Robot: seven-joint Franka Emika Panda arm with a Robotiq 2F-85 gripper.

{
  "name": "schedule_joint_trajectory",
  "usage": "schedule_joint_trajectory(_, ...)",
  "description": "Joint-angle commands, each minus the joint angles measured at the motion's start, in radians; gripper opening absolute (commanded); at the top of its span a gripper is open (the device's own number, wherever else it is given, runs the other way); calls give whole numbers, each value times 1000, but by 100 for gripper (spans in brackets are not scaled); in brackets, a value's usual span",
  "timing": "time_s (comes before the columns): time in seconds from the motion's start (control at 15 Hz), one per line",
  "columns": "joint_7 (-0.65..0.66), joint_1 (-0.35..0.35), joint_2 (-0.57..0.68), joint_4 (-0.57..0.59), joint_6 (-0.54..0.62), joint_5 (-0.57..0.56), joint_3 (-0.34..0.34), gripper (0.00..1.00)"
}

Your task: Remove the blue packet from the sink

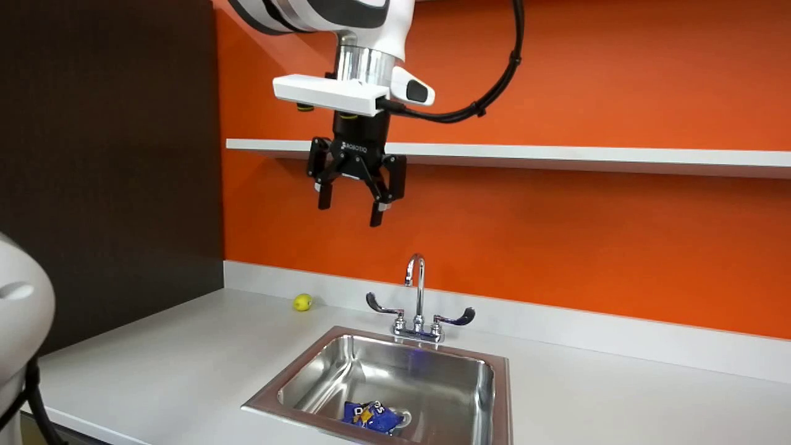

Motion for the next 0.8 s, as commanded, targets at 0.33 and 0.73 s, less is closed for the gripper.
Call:
schedule_joint_trajectory(0.33, -10, 1, 255, 34, 153, 56, 30, 100)
schedule_joint_trajectory(0.73, -20, -2, 449, 57, 261, 90, 63, 100)
